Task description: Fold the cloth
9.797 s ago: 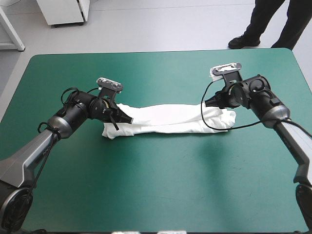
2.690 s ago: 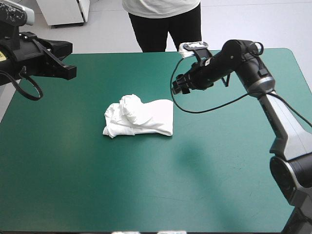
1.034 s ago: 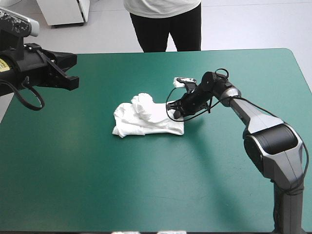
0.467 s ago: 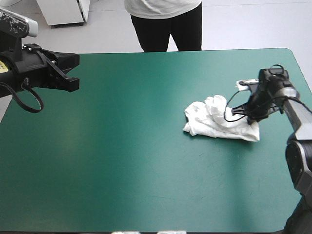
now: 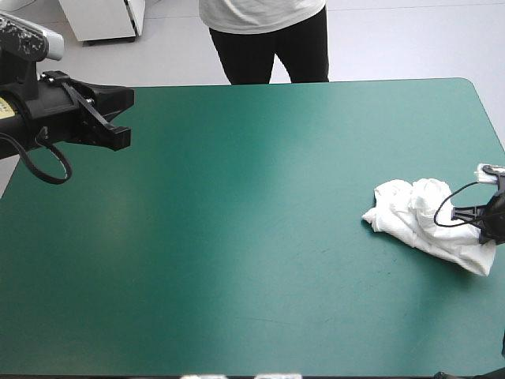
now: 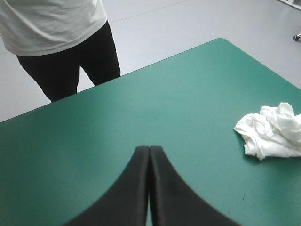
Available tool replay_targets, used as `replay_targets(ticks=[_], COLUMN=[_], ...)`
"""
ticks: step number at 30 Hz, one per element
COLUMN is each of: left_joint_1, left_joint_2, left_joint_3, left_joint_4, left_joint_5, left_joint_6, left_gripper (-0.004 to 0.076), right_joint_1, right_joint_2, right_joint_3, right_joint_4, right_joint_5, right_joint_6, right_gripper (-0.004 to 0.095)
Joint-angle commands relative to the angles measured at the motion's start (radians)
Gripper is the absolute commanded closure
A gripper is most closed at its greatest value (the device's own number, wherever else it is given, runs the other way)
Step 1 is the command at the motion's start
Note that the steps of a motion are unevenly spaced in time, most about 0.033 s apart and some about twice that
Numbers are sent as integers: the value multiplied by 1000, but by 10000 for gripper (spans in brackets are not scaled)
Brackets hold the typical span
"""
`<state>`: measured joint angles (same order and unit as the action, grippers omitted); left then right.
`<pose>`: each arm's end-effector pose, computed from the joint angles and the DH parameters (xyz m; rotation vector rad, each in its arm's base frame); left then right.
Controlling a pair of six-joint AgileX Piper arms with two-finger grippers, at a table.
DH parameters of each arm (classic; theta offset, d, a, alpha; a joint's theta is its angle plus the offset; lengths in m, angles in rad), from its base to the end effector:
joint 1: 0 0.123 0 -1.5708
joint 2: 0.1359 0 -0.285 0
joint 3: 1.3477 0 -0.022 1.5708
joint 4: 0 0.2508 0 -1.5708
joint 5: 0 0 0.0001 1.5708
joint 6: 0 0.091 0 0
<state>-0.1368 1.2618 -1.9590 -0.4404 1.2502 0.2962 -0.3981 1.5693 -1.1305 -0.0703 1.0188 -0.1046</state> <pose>0.1815 -0.0622 0.5614 0.5436 1.9131 -0.4090 0.2738 -0.1211 0.2507 0.3874 2.9334 -0.1651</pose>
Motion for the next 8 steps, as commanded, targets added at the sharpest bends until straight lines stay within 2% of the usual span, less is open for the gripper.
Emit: replay_targets(ticks=[1, 4, 8], left_joint_1=[-19, -64, -136], left_joint_2=[-22, -22, -22], left_joint_3=[-17, -17, -17], left_joint_4=[-35, 2, 79], left_joint_5=[2, 5, 35], left_joint_6=[6, 6, 6], left_gripper=[734, 734, 734], right_joint_1=[-8, -8, -8], right_joint_2=[-45, -52, -94], right_joint_3=[-18, -40, -72], right_joint_4=[8, 30, 38], right_joint_5=[-24, -5, 30], right_joint_6=[-6, -8, -8], right_gripper=[870, 733, 427])
